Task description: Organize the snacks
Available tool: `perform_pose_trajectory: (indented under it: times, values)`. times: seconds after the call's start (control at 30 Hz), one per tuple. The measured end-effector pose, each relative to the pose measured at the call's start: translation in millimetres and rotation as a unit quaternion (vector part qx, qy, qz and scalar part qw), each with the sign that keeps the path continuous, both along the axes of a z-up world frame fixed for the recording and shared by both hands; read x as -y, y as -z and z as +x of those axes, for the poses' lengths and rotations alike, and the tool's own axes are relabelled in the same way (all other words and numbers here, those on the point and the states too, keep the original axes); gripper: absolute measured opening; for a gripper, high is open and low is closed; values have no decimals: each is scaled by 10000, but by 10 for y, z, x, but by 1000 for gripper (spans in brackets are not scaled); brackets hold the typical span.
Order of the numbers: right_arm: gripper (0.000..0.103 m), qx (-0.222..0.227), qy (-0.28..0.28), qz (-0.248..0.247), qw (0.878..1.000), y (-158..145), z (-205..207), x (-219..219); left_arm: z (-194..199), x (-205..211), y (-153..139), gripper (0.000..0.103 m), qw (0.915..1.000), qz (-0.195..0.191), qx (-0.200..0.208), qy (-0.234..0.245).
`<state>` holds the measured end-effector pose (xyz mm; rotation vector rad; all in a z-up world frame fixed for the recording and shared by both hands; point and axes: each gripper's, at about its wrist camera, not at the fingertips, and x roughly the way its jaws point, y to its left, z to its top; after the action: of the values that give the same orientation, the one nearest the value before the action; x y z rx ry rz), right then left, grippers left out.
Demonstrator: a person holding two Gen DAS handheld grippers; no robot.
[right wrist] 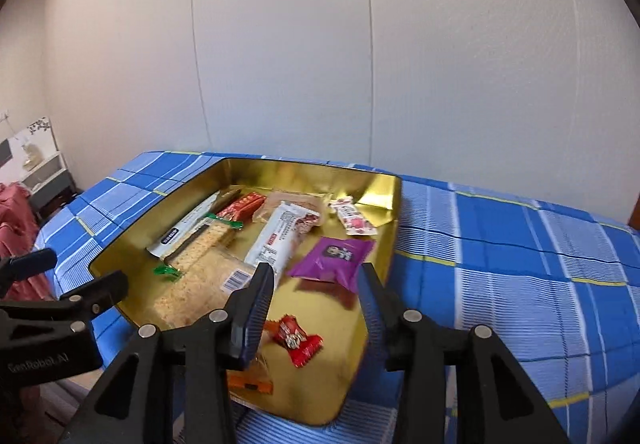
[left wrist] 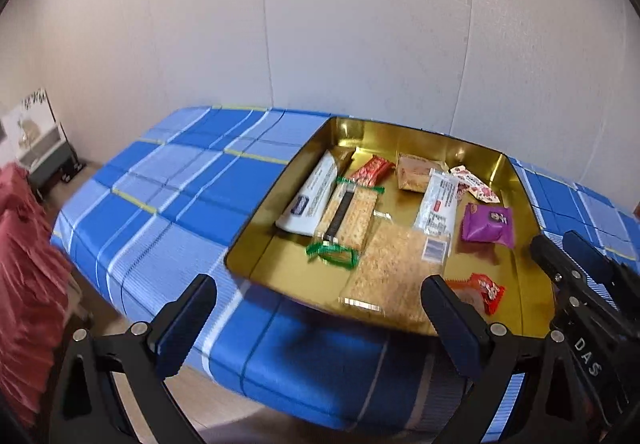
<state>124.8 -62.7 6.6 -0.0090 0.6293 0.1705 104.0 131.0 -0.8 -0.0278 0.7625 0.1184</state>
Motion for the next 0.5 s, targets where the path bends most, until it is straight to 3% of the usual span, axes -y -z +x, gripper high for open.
perform_pose_trajectory:
  times: [0.07, 0.2, 0.5]
  values:
    - [45, 130, 3, -7, 9999, -18, -108, -16, -59, 6, 0, 103, 10000, 25, 32, -7]
    - [60, 308, 98, -91, 9994, -46, -303, -37, -223, 24, -35, 103, 9993, 244, 298, -7]
    - [60, 169, 106, 96, 9998, -20, -428, -32, -296, 90, -39, 103, 9974, 556, 446, 63]
